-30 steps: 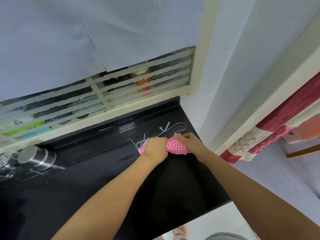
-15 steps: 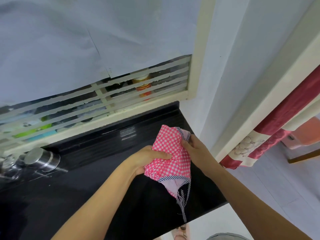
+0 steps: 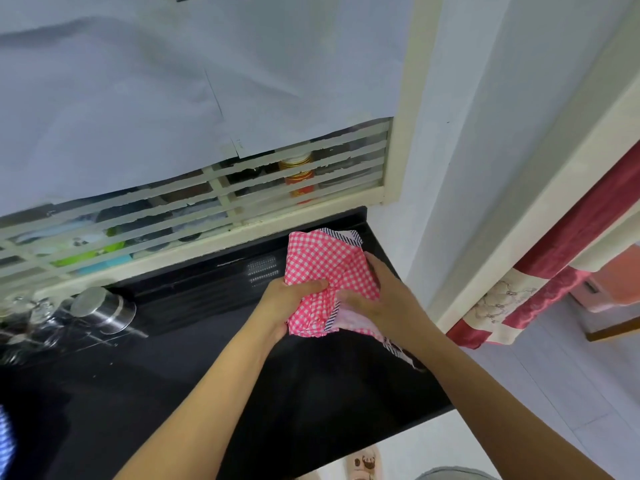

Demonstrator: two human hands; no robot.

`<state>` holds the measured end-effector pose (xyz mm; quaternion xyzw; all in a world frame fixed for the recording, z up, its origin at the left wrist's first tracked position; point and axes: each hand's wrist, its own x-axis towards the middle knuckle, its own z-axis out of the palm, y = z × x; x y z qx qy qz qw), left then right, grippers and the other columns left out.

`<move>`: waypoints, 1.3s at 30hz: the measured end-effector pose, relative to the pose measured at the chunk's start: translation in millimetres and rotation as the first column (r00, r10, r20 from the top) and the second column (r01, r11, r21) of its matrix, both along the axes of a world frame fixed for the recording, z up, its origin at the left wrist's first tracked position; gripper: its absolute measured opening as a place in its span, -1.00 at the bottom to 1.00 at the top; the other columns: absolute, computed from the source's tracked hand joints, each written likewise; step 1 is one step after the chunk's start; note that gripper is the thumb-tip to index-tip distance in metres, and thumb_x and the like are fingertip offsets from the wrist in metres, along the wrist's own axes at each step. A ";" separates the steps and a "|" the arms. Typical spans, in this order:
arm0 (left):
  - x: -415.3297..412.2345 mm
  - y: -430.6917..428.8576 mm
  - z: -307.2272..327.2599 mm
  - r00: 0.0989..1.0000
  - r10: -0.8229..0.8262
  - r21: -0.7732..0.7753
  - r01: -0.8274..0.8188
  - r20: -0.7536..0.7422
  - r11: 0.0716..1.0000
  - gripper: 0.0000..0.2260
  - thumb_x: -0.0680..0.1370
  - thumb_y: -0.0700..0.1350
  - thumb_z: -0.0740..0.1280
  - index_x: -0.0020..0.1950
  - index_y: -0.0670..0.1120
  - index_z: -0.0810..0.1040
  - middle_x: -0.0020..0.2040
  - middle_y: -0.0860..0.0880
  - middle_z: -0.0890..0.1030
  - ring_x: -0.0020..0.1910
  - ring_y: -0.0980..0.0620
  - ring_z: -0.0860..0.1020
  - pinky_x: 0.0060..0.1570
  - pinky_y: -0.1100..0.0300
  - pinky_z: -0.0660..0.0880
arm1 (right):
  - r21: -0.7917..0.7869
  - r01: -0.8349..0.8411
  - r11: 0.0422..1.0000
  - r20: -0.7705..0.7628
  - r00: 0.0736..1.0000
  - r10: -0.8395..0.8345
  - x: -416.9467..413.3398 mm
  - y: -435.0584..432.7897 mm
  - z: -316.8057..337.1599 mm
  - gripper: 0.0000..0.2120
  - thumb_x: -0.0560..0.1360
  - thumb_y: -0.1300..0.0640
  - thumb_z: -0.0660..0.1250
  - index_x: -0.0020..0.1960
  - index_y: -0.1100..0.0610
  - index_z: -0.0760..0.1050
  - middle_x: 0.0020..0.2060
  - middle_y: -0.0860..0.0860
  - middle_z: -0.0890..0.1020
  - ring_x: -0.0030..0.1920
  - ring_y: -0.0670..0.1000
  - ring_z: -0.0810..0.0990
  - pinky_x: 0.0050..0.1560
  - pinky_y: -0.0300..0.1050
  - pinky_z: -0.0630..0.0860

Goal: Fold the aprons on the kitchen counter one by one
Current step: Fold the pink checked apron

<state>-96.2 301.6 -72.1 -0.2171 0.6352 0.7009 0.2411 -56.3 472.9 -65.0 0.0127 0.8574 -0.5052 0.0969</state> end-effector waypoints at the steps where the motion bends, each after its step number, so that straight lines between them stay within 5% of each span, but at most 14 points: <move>1: 1.3 -0.8 -0.3 1.000 0.023 -0.003 -0.023 -0.013 1.000 -0.67 0.37 -0.22 0.53 0.08 -0.19 0.54 0.01 -0.16 0.65 -0.04 -0.14 0.64 -0.06 -0.01 0.60 | 0.140 0.067 0.988 -0.034 0.997 -0.063 -1.4 4.2 0.2 -0.19 0.43 -0.18 0.38 0.53 -0.04 0.04 0.40 -0.07 0.33 0.38 -0.06 0.34 0.34 -0.10 0.31; 4: 6.3 0.9 -3.7 0.982 0.164 -0.012 -0.166 -0.090 0.986 -0.80 0.42 -0.20 0.50 -0.04 -0.09 0.53 -0.02 -0.09 0.64 -0.07 -0.07 0.63 -0.15 0.09 0.58 | 0.269 0.216 0.939 -0.213 0.964 -0.161 2.0 9.4 6.1 -0.28 0.48 -0.15 0.33 0.52 0.00 0.09 0.48 -0.01 0.20 0.46 0.01 0.18 0.41 -0.01 0.20; 8: 16.6 12.1 -9.1 0.937 0.308 0.069 -0.300 -0.164 0.951 -0.79 0.46 -0.19 0.46 0.06 -0.08 0.55 0.02 -0.08 0.65 -0.02 -0.06 0.63 -0.02 0.04 0.59 | -0.119 0.111 0.987 0.015 0.994 -0.110 8.2 -19.0 9.7 -0.33 0.50 -0.07 0.34 0.50 -0.02 0.13 0.37 -0.05 0.39 0.34 -0.02 0.42 0.27 -0.15 0.37; 11: 26.6 24.2 -14.8 0.930 0.319 0.126 -0.300 -0.183 0.946 -0.71 0.46 -0.21 0.46 0.17 -0.12 0.56 0.04 -0.09 0.67 0.03 -0.08 0.64 0.07 -0.02 0.58 | -0.129 0.105 0.986 0.044 0.994 -0.100 5.2 -35.8 0.8 -0.48 0.55 0.02 0.30 0.46 0.07 0.24 0.26 -0.03 0.48 0.27 -0.04 0.47 0.24 -0.23 0.42; 14: 33.7 30.1 -21.7 0.917 0.351 0.163 -0.322 -0.192 0.932 -0.70 0.46 -0.23 0.45 0.18 -0.11 0.56 0.04 -0.08 0.67 0.04 -0.06 0.64 0.08 0.01 0.57 | 0.010 0.128 0.992 -0.018 0.992 -0.128 5.6 -45.2 -8.9 -0.65 0.59 0.06 0.25 0.36 0.07 0.40 0.14 -0.06 0.56 0.09 -0.14 0.55 -0.14 -0.58 0.37; 16: 36.1 30.1 -24.8 0.911 0.368 0.182 -0.336 -0.187 0.924 -0.70 0.47 -0.22 0.44 0.19 -0.12 0.55 0.04 -0.08 0.67 0.03 -0.05 0.65 0.08 0.02 0.57 | -0.007 0.159 0.987 -0.038 0.987 -0.159 9.0 -47.8 -14.7 -0.66 0.59 0.10 0.25 0.36 0.06 0.43 0.08 -0.10 0.57 -0.09 -0.25 0.52 -0.19 -0.64 0.34; 21: 40.1 21.6 -27.1 0.940 0.308 0.243 -0.268 -0.147 0.932 -0.67 0.39 -0.13 0.44 0.13 -0.14 0.55 -0.06 -0.06 0.69 -0.05 -0.04 0.67 -0.07 0.10 0.58 | -0.136 0.196 0.971 -0.030 0.979 -0.202 9.3 -45.2 -19.3 -0.76 0.57 0.10 0.28 0.20 0.11 0.55 -0.07 -0.14 0.61 -0.19 -0.27 0.53 -0.19 -0.58 0.42; 27: 39.8 1.1 -33.9 0.977 0.204 0.253 -0.181 -0.067 0.951 -0.60 0.32 -0.10 0.42 0.12 -0.16 0.53 -0.01 -0.12 0.65 -0.01 -0.08 0.63 0.01 0.03 0.54 | -0.264 0.067 0.962 0.154 0.988 -0.026 1.8 -40.2 -21.4 -0.90 0.60 0.04 0.23 0.01 0.05 0.46 -0.14 -0.14 0.60 -0.14 -0.19 0.60 -0.21 -0.43 0.47; 31: 39.2 -1.5 -33.0 0.982 0.173 0.236 -0.150 -0.077 0.960 -0.63 0.31 -0.13 0.44 0.10 -0.13 0.55 -0.04 -0.09 0.69 -0.03 -0.07 0.65 -0.03 0.05 0.55 | -0.231 -0.021 0.973 0.151 0.987 0.057 -3.2 -33.5 -22.1 -0.82 0.57 0.06 0.28 0.04 0.18 0.50 -0.07 -0.02 0.65 -0.08 -0.11 0.62 -0.05 -0.26 0.55; 34: 34.5 -2.3 -26.6 0.981 0.185 0.246 -0.167 -0.054 0.955 -0.59 0.30 -0.13 0.47 0.12 -0.15 0.56 -0.01 -0.12 0.68 0.01 -0.11 0.65 0.06 -0.02 0.55 | 0.028 0.005 1.000 -0.053 0.999 -0.004 -5.7 -30.3 -17.9 -0.79 0.46 0.01 0.43 -0.02 0.09 0.49 -0.05 -0.10 0.58 -0.09 -0.17 0.55 0.01 -0.30 0.50; 37: 26.0 -7.7 -17.6 0.989 0.142 0.216 -0.129 -0.045 0.968 -0.56 0.27 -0.11 0.49 0.12 -0.18 0.55 0.02 -0.17 0.67 0.03 -0.17 0.63 0.09 -0.08 0.54 | 0.072 0.121 0.990 -0.196 0.975 -0.105 -18.5 -20.5 -13.0 -0.45 0.28 -0.09 0.56 0.14 -0.03 0.36 0.09 -0.12 0.43 0.03 -0.19 0.44 0.08 -0.34 0.39; 39: 20.8 -11.2 -11.0 0.995 0.080 0.168 -0.069 -0.059 0.983 -0.54 0.26 -0.11 0.49 0.13 -0.18 0.54 0.03 -0.18 0.65 0.03 -0.18 0.63 0.09 -0.09 0.55 | -0.050 0.001 0.999 -0.038 0.999 -0.003 -28.7 -8.2 -8.9 -0.21 0.25 -0.12 0.56 0.35 -0.05 0.24 0.28 -0.12 0.35 0.22 -0.17 0.38 0.26 -0.19 0.37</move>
